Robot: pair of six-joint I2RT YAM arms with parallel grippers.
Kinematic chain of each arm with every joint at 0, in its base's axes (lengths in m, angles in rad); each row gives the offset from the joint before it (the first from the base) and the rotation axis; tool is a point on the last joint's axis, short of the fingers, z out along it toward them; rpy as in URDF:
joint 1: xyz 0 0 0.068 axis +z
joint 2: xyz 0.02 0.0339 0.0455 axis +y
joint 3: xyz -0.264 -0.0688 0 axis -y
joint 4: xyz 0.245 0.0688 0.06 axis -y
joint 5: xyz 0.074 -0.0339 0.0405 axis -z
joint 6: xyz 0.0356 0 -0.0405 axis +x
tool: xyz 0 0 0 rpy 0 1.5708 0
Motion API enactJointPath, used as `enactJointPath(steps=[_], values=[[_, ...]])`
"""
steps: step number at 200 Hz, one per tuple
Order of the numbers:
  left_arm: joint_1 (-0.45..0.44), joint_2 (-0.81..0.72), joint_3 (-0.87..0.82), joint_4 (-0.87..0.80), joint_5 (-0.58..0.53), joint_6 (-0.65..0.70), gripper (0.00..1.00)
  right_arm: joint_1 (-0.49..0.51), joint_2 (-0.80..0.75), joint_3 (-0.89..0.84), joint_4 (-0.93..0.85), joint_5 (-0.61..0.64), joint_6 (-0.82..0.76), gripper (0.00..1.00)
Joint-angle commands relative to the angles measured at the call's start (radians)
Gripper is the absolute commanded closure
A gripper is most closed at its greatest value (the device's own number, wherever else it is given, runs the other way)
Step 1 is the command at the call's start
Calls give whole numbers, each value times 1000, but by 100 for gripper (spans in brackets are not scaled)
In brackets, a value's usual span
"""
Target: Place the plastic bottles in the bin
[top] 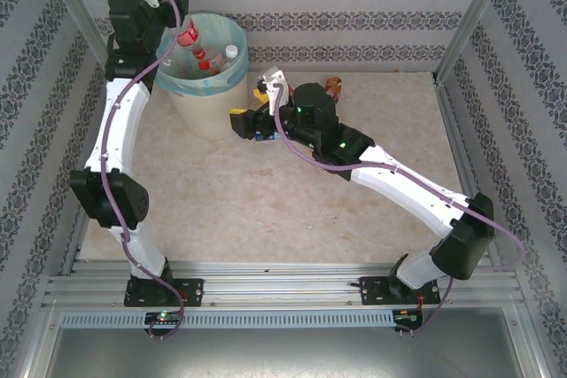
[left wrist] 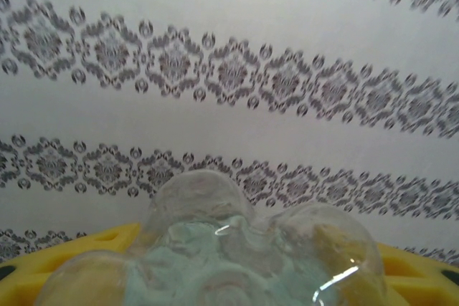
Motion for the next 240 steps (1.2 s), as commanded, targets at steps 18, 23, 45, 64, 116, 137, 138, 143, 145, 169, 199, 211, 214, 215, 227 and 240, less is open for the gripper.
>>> enactJointPath(steps=[18, 23, 45, 64, 116, 137, 138, 143, 145, 169, 199, 211, 214, 215, 227, 240], values=[[5, 76, -41, 152, 52, 67, 63, 9, -19, -11, 8, 6, 31, 19], [4, 82, -57, 177, 47, 66, 63, 10, -23, -14, 8, 8, 30, 19], [4, 101, -93, 240, 33, 81, 62, 10, -38, -31, 3, 20, 33, 19], [5, 124, -97, 262, 27, 100, 63, 11, -47, -48, 3, 28, 44, 20], [4, 239, 20, 53, 23, 106, 62, 13, -57, -74, -5, 36, 55, 20], [5, 249, -11, 61, 23, 112, 60, 13, -54, -72, -11, 36, 54, 21], [4, 249, -13, 64, 23, 112, 60, 13, -53, -72, -11, 37, 54, 21], [4, 248, -25, 72, 20, 112, 60, 13, -54, -72, -11, 35, 54, 21], [4, 248, -28, 74, 18, 112, 60, 13, -53, -72, -11, 35, 55, 21], [4, 247, -17, 64, 24, 111, 52, 13, -46, -69, -14, 32, 67, 21], [5, 191, 47, 49, 29, 64, 33, 16, -42, -67, -21, 28, 78, 22], [5, 164, 86, 38, 22, 52, 29, 16, -40, -65, -21, 27, 86, 22], [4, 156, 98, 32, 18, 47, 29, 16, -39, -64, -22, 26, 88, 22], [4, 154, 101, 30, 15, 47, 28, 17, -39, -64, -22, 27, 88, 22], [4, 132, 148, 2, 4, 42, 27, 19, -35, -61, -23, 25, 92, 23], [4, 118, 197, -41, -1, 37, 24, 21, -32, -57, -26, 25, 96, 23]])
